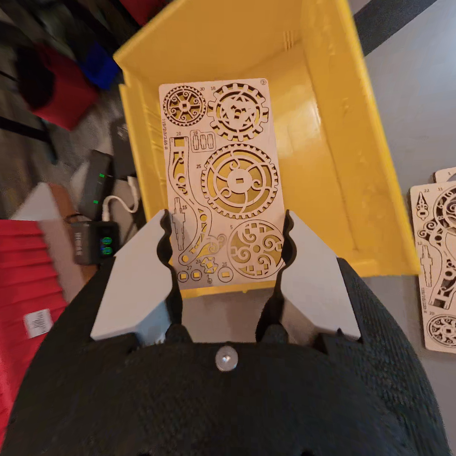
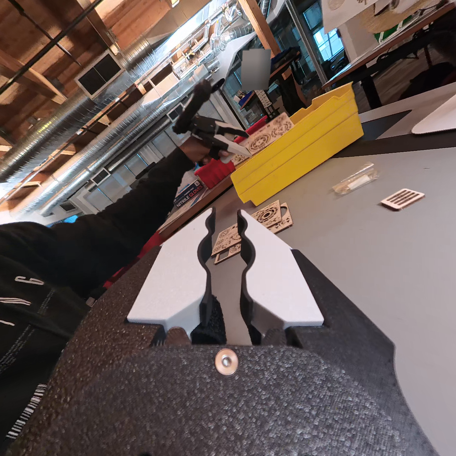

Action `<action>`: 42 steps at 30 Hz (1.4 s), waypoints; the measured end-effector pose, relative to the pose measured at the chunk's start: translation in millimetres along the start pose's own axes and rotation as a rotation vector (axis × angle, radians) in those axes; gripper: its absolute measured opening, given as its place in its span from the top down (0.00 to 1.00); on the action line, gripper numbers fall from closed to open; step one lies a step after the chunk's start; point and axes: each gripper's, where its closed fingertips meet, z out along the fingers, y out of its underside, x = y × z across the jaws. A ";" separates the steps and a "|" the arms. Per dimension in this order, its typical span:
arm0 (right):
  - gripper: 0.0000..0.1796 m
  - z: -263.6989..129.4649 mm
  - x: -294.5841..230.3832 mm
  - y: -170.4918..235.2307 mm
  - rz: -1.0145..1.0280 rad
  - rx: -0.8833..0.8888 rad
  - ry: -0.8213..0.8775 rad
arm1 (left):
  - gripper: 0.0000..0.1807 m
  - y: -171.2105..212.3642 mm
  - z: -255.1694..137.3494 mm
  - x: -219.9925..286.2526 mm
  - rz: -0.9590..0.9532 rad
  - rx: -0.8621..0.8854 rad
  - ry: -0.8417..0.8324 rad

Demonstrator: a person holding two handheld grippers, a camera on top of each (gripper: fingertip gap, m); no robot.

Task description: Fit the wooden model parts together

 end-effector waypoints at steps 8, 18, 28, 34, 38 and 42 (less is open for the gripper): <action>0.88 20.9 -24.6 2.6 -0.024 0.009 -0.012 | 0.50 -65.2 -115.4 92.0 0.187 0.380 -0.062; 0.88 33.1 -53.0 -9.7 0.052 0.122 -0.095 | 0.50 -94.3 -135.5 321.1 0.306 0.682 0.130; 1.00 -8.4 -54.1 6.1 0.093 -0.230 -0.250 | 0.66 -79.1 -148.3 366.9 -0.131 0.628 0.985; 0.99 -7.9 -54.0 15.8 0.074 -0.267 -0.251 | 0.99 -74.9 -157.1 385.5 -0.294 0.655 1.350; 0.90 -1.7 -35.5 8.7 0.011 -0.191 -0.140 | 0.99 -82.7 -142.8 365.2 -0.491 0.740 1.369; 0.86 4.1 -31.5 28.1 -0.005 -0.260 -0.117 | 0.99 -86.5 -132.5 346.4 -0.658 0.822 1.369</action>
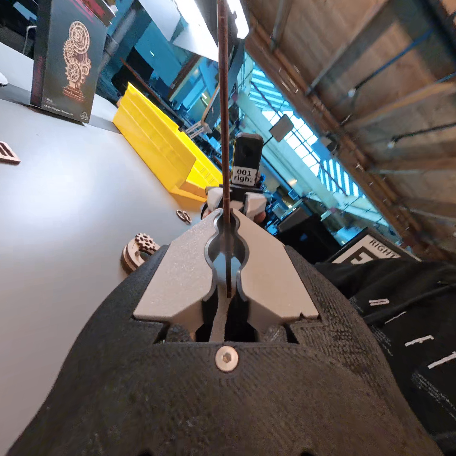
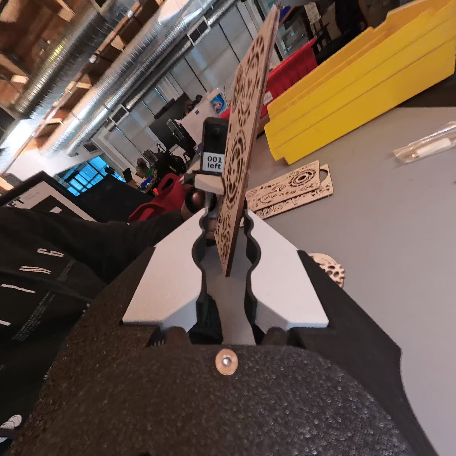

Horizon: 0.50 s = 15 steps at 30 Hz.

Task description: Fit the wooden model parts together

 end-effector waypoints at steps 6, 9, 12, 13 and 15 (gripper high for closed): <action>0.99 11.8 1.3 11.5 -0.042 -0.041 0.030 | 0.96 -1.4 0.7 -3.5 0.066 -0.020 -0.033; 0.99 5.3 2.9 4.1 -0.062 -0.005 0.037 | 0.79 -16.1 -11.6 -9.9 0.227 -0.097 -0.161; 0.99 -5.4 6.9 -9.5 -0.040 0.060 0.047 | 0.58 -36.3 -57.1 -43.3 0.442 -0.315 -0.523; 0.99 -8.7 9.0 -13.4 -0.033 0.077 0.056 | 0.55 -41.8 -80.5 -56.7 0.519 -0.392 -0.667; 0.99 -13.3 11.7 -18.2 -0.023 0.099 0.063 | 0.48 -36.2 -124.1 -80.0 0.551 -0.572 -0.875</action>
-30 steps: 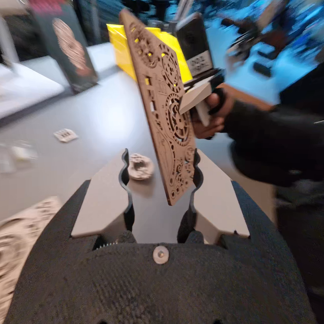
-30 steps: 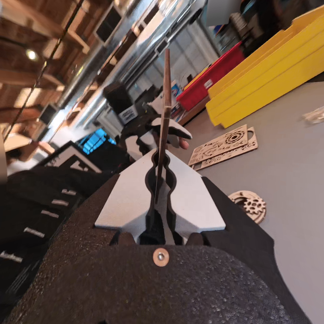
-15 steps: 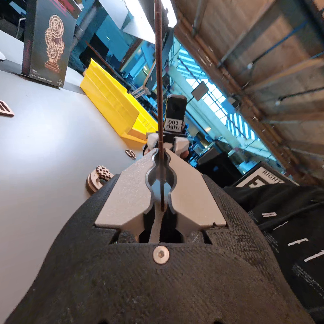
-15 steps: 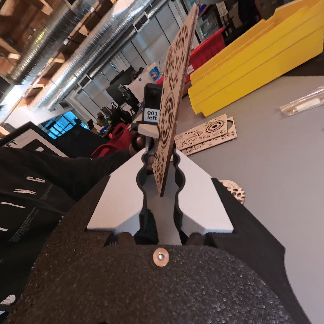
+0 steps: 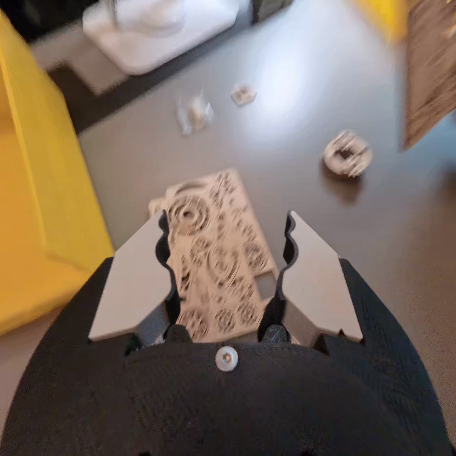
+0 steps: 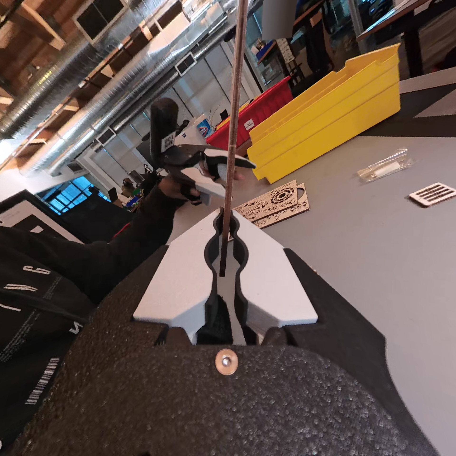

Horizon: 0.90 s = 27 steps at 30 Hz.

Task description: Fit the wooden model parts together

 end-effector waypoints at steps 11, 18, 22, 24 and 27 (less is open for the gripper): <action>0.99 0.9 -3.0 -0.5 -0.003 0.000 -0.009 | 0.31 81.3 32.2 -14.2 -0.120 -0.353 -0.103; 0.99 -1.1 -1.4 -3.2 0.000 0.012 0.002 | 0.47 70.1 37.4 -17.6 -0.187 -0.297 -0.173; 0.99 -1.5 -1.4 -4.5 -0.002 0.018 0.004 | 0.47 65.2 41.1 -35.2 -0.235 -0.269 -0.239; 0.99 -1.6 -1.1 -4.2 0.001 0.018 0.005 | 0.47 62.4 43.4 -45.0 -0.265 -0.252 -0.274; 0.99 -1.9 -1.4 -4.7 0.000 0.020 0.005 | 0.47 58.0 45.7 -59.1 -0.287 -0.217 -0.333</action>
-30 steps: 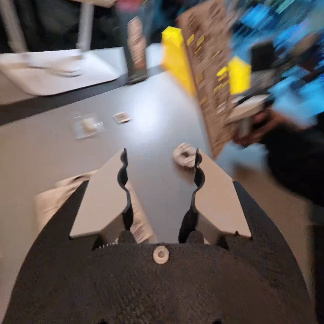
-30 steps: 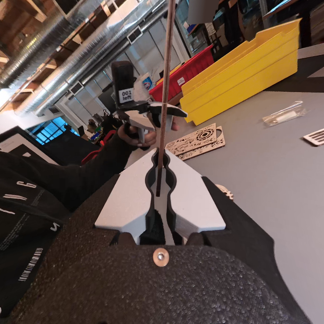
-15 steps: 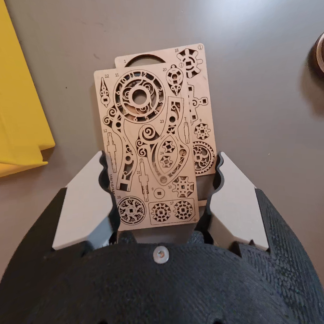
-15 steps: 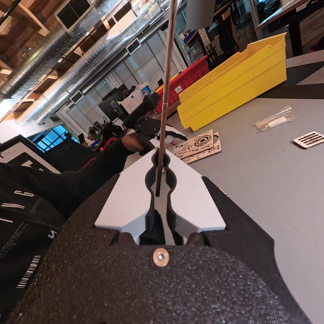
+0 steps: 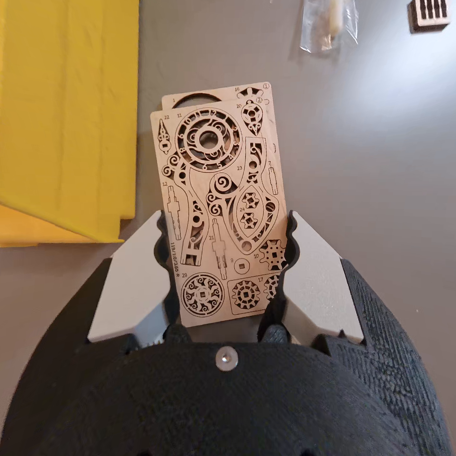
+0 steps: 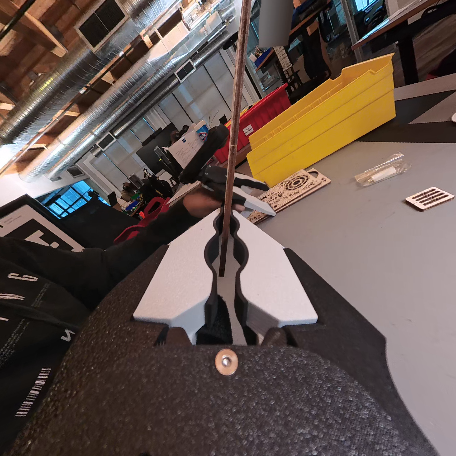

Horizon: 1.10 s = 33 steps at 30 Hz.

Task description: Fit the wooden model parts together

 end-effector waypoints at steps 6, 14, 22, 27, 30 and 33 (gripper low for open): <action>0.99 0.0 -1.1 -0.1 -0.003 0.001 -0.004 | 0.47 -1.0 2.7 -0.1 -0.021 0.026 0.029; 0.99 1.7 -1.2 3.2 -0.002 -0.008 -0.004 | 0.47 -0.9 2.0 6.2 0.004 0.033 0.053; 0.99 2.0 -2.8 3.5 -0.003 -0.008 -0.011 | 0.47 -7.8 1.7 2.3 -0.009 0.072 0.035; 0.99 2.6 -2.5 5.1 -0.001 -0.013 -0.013 | 0.47 -8.4 4.0 0.9 -0.030 0.085 0.048; 0.99 3.3 -1.7 6.6 0.001 -0.017 -0.013 | 0.47 -8.7 4.0 1.1 -0.027 0.089 0.048; 0.99 4.2 -1.2 8.5 0.003 -0.022 -0.013 | 0.47 -7.5 4.5 2.1 -0.036 0.081 0.060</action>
